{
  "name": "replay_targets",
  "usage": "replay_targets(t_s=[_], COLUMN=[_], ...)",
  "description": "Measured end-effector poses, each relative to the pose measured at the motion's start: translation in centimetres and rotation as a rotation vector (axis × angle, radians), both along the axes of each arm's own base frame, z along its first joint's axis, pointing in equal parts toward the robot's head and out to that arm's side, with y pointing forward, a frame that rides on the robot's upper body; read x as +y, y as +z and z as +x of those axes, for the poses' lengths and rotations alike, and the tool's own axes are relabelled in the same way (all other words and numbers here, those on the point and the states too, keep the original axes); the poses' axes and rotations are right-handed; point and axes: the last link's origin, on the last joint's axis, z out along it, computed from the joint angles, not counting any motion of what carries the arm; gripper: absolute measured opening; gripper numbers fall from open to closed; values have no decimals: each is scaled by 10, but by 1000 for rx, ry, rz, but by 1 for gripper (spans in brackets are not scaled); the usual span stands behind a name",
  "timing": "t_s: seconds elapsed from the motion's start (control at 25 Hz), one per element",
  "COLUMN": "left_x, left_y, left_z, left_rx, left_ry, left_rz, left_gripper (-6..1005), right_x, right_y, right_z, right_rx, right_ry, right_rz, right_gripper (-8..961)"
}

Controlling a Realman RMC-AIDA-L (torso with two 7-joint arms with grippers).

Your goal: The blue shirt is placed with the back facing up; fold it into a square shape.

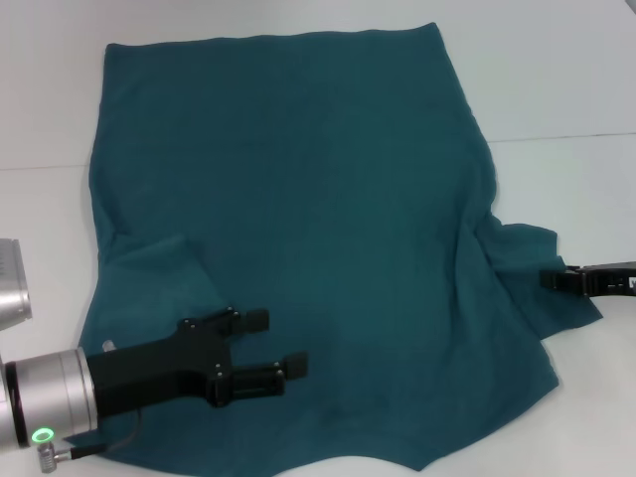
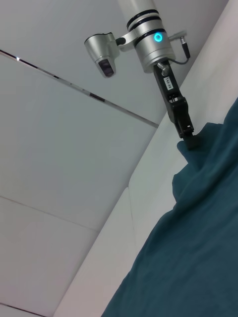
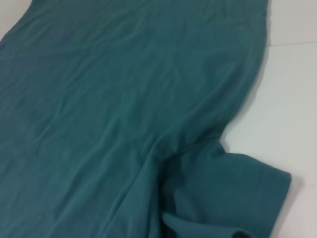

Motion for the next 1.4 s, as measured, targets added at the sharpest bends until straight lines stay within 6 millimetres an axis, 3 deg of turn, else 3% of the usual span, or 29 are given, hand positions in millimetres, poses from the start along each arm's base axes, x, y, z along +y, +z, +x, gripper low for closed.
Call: replay_targets(t_s=[0.28,0.52,0.72,1.0,1.4], left_x=[0,1,0,0,1], left_y=[0,1,1,1,3], left_z=[0,1,1,2,2], left_rx=[-4,-6,-9,-12,-7], left_ry=[1,1,-1,-3,-7], left_rz=[3,4,3,0,7], left_gripper=[950,950,950,950,949], right_x=[-2,-4,-9,-21,-22], right_y=[2,5,14,25,36], right_z=[1,2,9,26,33], right_rx=[9,14,28,44,53], right_ry=[-1,-2,-26,-72,-81], right_rz=[1,8,46,102,177], right_gripper=[371,125,13,13,13])
